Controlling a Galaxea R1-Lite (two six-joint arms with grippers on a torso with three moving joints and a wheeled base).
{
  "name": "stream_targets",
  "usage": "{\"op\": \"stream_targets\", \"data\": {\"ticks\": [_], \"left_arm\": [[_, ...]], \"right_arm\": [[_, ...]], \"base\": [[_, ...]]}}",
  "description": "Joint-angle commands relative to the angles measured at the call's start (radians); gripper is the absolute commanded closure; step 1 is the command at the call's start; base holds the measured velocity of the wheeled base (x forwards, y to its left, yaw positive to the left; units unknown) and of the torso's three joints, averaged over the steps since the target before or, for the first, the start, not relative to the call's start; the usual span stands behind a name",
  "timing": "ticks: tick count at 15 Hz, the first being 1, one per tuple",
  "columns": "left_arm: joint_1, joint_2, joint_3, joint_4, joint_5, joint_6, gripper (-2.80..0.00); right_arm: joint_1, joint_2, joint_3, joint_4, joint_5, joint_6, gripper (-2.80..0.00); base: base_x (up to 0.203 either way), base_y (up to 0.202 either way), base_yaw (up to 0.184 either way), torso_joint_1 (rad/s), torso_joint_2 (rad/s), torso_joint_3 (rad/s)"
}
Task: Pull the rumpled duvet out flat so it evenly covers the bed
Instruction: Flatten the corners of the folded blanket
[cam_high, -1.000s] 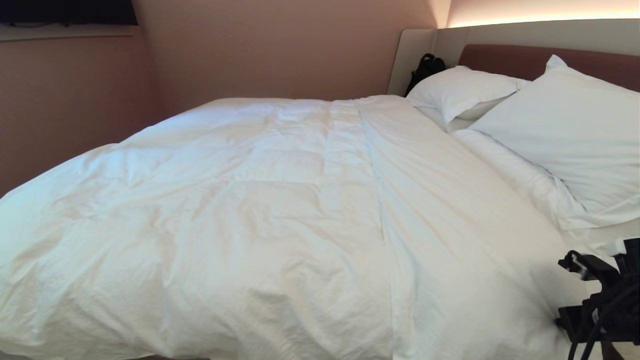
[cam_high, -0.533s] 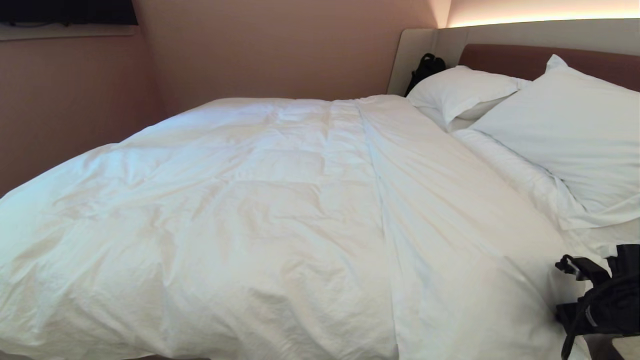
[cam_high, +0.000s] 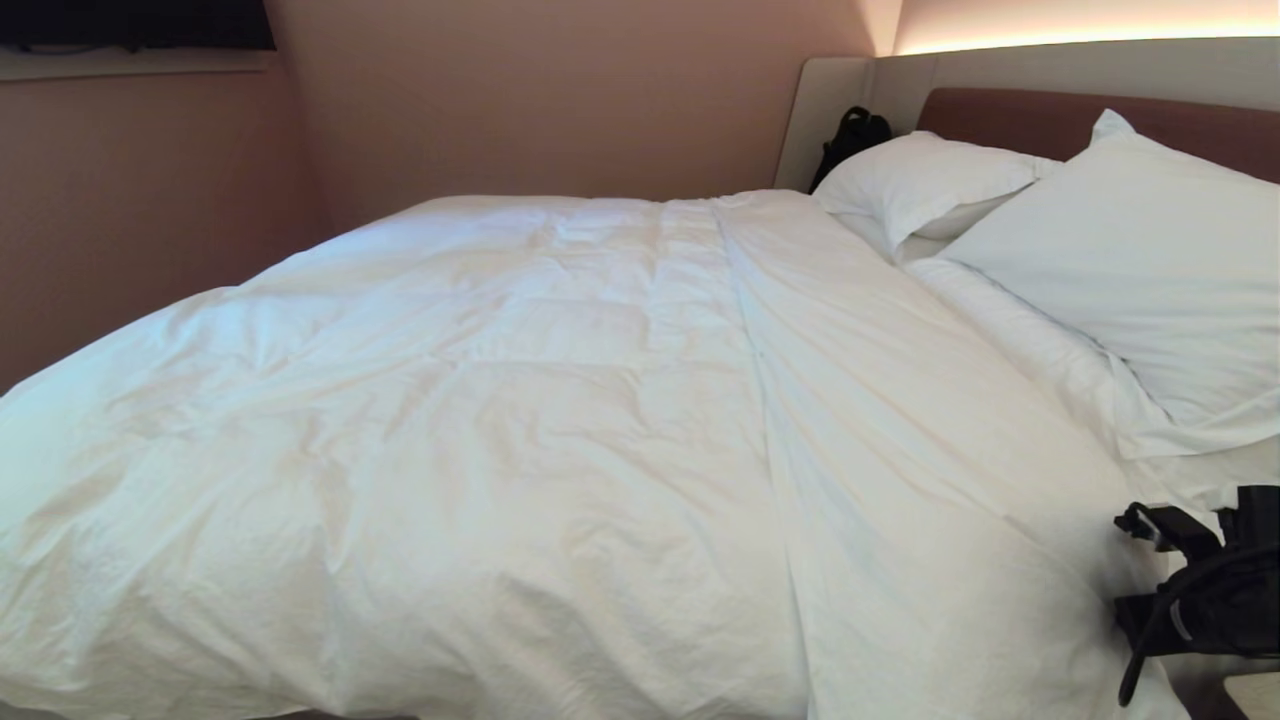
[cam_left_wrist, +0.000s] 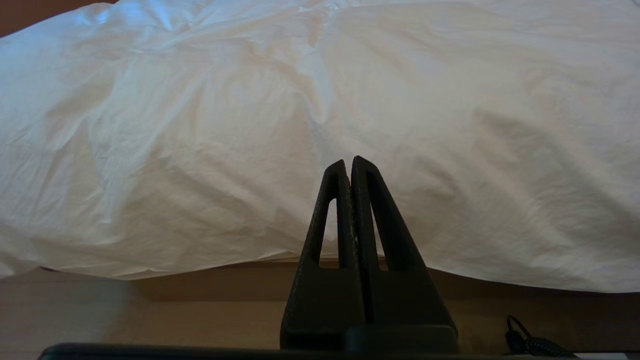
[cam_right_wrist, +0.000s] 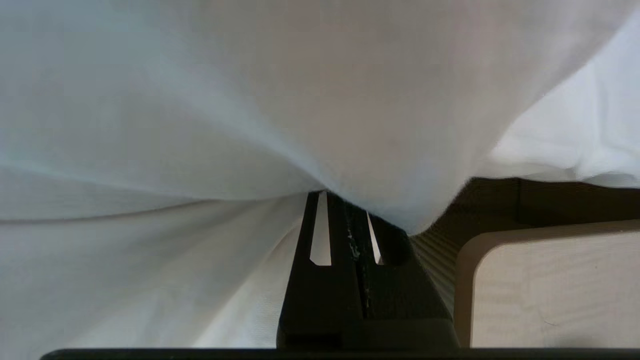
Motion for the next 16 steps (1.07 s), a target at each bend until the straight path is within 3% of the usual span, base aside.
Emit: {"op": "stream_targets", "data": {"ticks": [1, 6, 10, 16], "left_arm": [[0.0, 0.0, 0.0, 0.0, 0.0, 0.0, 0.0], [0.0, 0.0, 0.0, 0.0, 0.0, 0.0, 0.0], [0.0, 0.0, 0.0, 0.0, 0.0, 0.0, 0.0], [0.0, 0.0, 0.0, 0.0, 0.0, 0.0, 0.0]], "right_arm": [[0.001, -0.077, 0.042, 0.005, 0.008, -0.001, 0.0], [0.031, -0.222, 0.093, 0.135, 0.034, -0.013, 0.0], [0.083, -0.394, 0.094, 0.377, 0.039, -0.016, 0.0], [0.178, -0.731, 0.025, 0.857, 0.052, -0.027, 0.0]], "base": [[0.0, 0.0, 0.0, 0.0, 0.0, 0.0], [0.0, 0.0, 0.0, 0.0, 0.0, 0.0], [0.0, 0.0, 0.0, 0.0, 0.0, 0.0], [0.0, 0.0, 0.0, 0.0, 0.0, 0.0]]}}
